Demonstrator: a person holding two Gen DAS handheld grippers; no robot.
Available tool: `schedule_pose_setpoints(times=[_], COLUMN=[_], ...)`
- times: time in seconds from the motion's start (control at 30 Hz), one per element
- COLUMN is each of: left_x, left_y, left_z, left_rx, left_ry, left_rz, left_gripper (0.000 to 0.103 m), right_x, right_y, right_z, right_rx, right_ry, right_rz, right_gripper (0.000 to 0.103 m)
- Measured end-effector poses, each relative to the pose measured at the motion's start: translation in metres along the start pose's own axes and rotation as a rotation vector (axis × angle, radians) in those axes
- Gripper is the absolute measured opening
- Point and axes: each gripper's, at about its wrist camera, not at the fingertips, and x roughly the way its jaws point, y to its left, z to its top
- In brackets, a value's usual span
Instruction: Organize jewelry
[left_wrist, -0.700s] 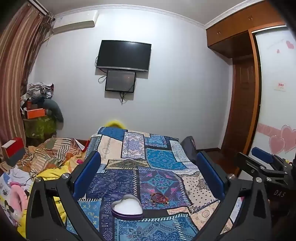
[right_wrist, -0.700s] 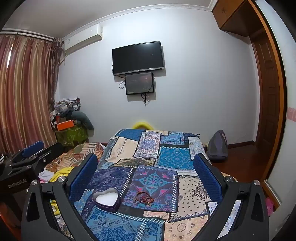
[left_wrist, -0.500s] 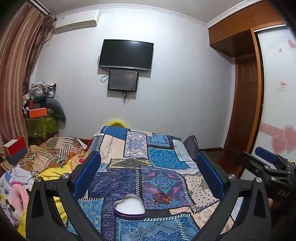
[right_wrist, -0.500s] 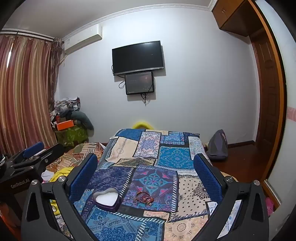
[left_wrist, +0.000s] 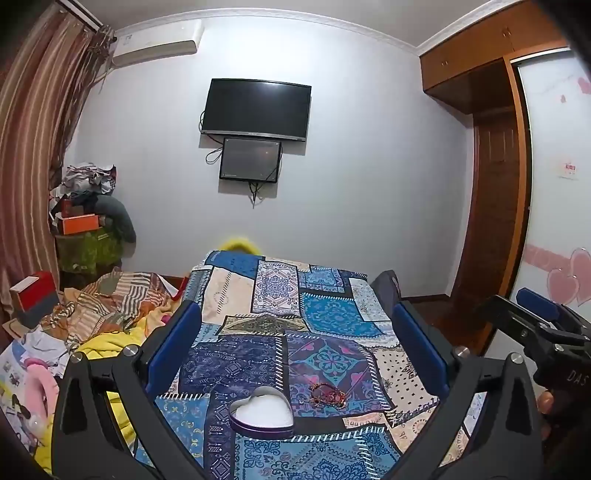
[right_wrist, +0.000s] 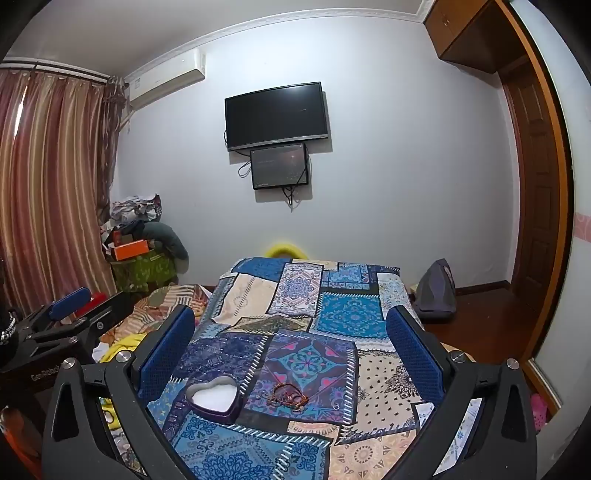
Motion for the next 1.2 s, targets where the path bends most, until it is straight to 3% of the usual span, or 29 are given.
schedule_pose_setpoints(times=[1.2], left_x=[0.0082], left_y=[-0.0064], left_z=[-0.0012], left_rx=[0.008], left_ry=[0.013], left_rz=[-0.007], left_gripper=[0.103], right_x=[0.0011], right_y=[0.0024], right_z=[0.0006], right_rx=[-0.001], right_ry=[0.005], right_rz=[0.003], right_gripper=[0.103])
